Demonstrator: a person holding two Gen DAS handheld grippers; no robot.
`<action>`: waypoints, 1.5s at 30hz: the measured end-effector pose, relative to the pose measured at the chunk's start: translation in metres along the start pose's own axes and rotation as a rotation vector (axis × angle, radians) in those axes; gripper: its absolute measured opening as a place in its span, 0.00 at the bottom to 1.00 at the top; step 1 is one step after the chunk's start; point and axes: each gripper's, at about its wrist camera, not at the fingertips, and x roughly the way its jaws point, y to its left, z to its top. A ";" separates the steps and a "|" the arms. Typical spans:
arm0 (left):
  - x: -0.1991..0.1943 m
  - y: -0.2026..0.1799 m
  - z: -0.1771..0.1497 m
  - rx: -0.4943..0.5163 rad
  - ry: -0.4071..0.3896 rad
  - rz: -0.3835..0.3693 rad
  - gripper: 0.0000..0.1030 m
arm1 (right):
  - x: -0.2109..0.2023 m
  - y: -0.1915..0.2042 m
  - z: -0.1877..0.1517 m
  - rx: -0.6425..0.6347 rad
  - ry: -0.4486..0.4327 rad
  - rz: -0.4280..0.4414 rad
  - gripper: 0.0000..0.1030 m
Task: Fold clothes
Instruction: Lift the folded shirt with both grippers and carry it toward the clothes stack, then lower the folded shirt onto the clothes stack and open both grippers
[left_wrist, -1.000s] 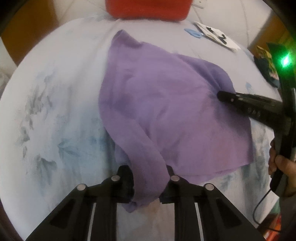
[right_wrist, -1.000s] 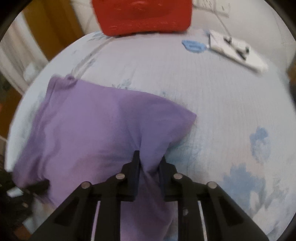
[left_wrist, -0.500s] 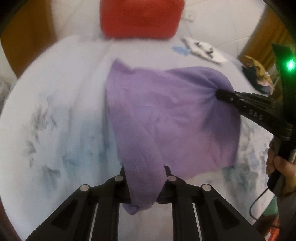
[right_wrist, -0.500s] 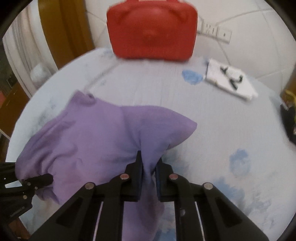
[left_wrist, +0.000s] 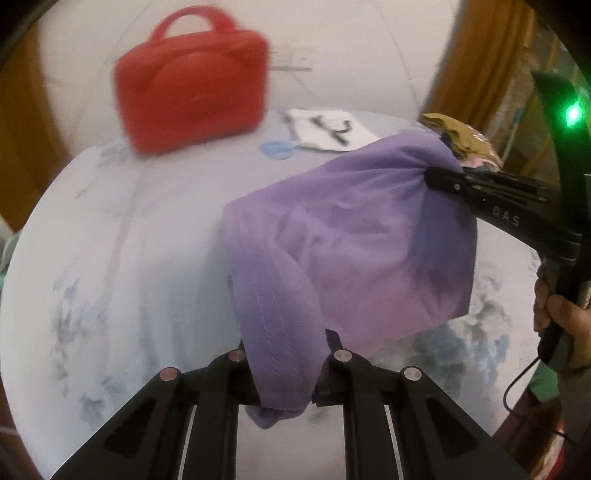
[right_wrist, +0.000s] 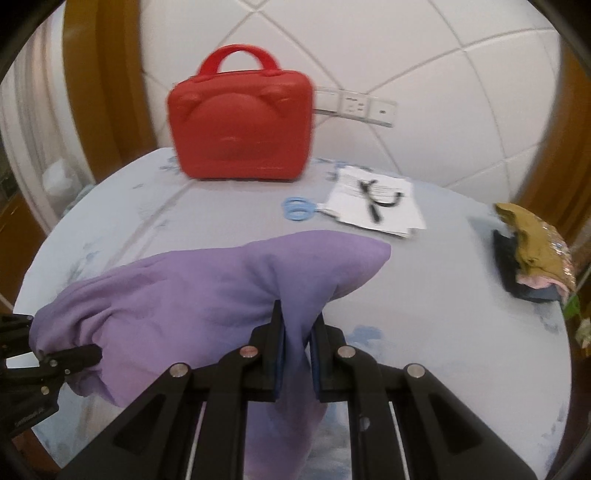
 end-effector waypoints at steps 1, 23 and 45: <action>0.002 -0.010 0.005 0.007 0.001 -0.007 0.13 | -0.003 -0.010 0.000 0.008 0.000 -0.005 0.11; 0.081 -0.347 0.288 -0.021 -0.192 -0.009 0.13 | -0.064 -0.437 0.136 -0.029 -0.170 -0.002 0.11; 0.250 -0.464 0.332 0.057 -0.018 0.093 0.72 | 0.083 -0.684 0.071 0.305 0.083 -0.028 0.99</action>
